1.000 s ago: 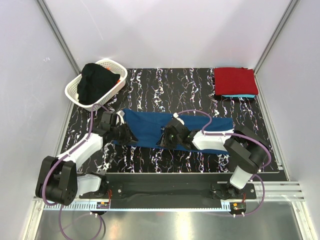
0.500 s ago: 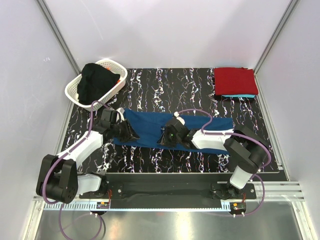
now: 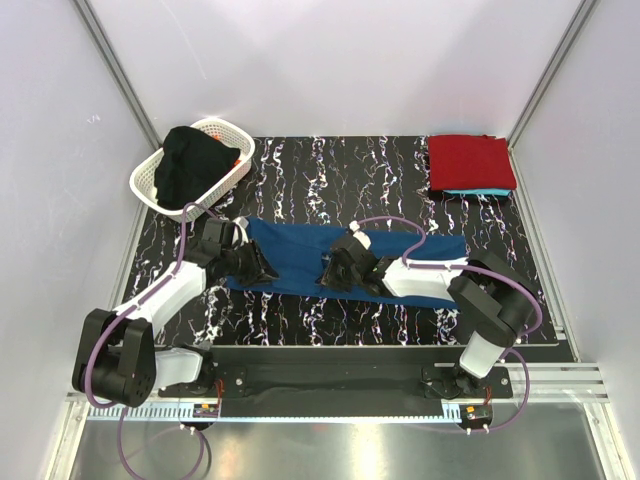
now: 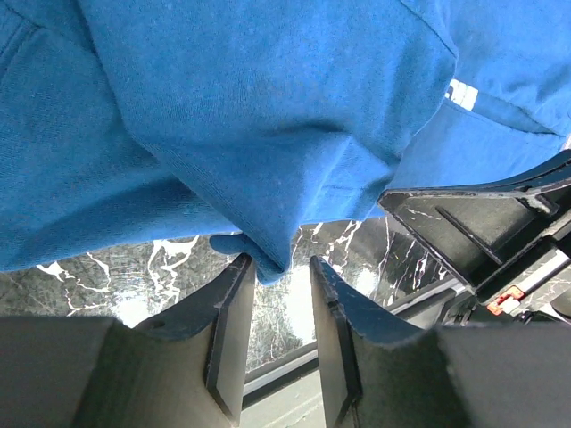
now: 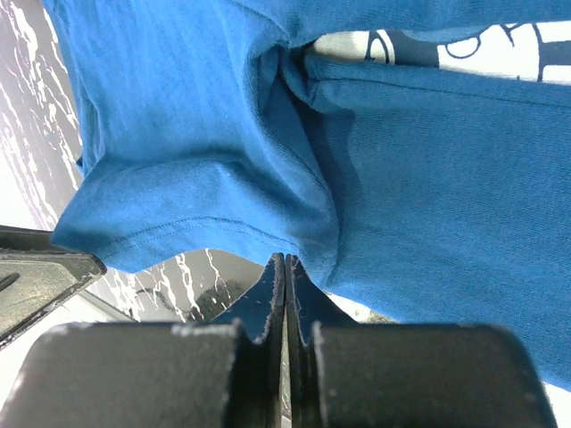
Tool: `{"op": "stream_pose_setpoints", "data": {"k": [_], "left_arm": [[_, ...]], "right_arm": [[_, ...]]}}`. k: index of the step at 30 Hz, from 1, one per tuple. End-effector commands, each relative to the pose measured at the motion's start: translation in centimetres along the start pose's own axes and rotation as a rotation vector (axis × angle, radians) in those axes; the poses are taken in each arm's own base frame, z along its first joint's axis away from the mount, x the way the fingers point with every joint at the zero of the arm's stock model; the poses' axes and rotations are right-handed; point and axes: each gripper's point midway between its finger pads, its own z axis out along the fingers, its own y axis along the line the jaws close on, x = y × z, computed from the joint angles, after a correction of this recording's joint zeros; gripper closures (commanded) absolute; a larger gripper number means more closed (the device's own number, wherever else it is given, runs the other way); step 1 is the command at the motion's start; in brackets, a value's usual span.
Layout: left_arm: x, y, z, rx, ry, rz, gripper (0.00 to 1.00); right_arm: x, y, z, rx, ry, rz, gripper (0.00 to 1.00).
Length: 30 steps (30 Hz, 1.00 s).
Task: Fold and stack the t-shirts
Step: Fold the tshirt
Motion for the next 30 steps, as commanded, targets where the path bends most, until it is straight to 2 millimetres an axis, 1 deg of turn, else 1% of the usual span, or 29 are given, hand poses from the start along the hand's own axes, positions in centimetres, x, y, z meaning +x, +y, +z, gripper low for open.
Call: {"op": "stream_pose_setpoints", "data": {"k": [1,2,3,4,6,7,10,15,17,19,23,30], "left_arm": [[-2.1,-1.4,-0.6,0.014,-0.057,0.02,0.64],[-2.2,-1.4,-0.4,0.01,-0.052,0.019,0.63],[-2.4,-1.4,-0.4,0.009,-0.052,0.018,0.63],[-2.8,-1.6,-0.4,0.009,-0.062,0.026,0.63],[-2.9,-1.5,-0.2,0.001,-0.057,0.024,0.63],[-3.2,-1.7,-0.2,0.004,-0.061,0.026,0.63],[-3.6,-1.9,0.0,0.003,-0.061,0.024,0.63],[-3.8,-1.8,0.3,-0.004,-0.055,0.028,0.63],[-3.9,-1.9,0.3,-0.007,-0.057,0.028,0.63],[-4.0,-1.8,0.4,-0.009,-0.054,0.026,0.63],[-4.0,-1.8,0.5,-0.009,-0.051,0.026,0.63],[-4.2,-2.0,0.5,-0.006,-0.056,0.028,0.63]], "right_arm": [[-1.3,1.6,-1.1,-0.033,-0.05,0.004,1.0],[-1.2,1.5,-1.1,-0.032,-0.048,0.003,1.0],[-1.1,1.4,-1.3,-0.026,-0.043,0.002,0.97],[-1.1,1.2,-1.3,-0.02,-0.041,0.002,0.9],[-0.9,0.9,-1.3,-0.013,-0.039,0.008,0.8],[-0.9,0.8,-1.3,-0.009,-0.039,0.011,0.71],[-0.8,0.4,-1.2,0.011,-0.041,0.03,0.66],[-0.6,-0.1,-0.5,0.031,-0.033,0.034,0.64],[-0.8,0.3,-0.4,0.024,-0.036,0.033,0.64],[-0.6,0.0,0.0,0.036,-0.031,0.043,0.64],[-0.4,-0.3,0.2,0.049,-0.037,0.067,0.64],[-0.2,-0.1,0.8,0.045,-0.045,0.073,0.64]]}}
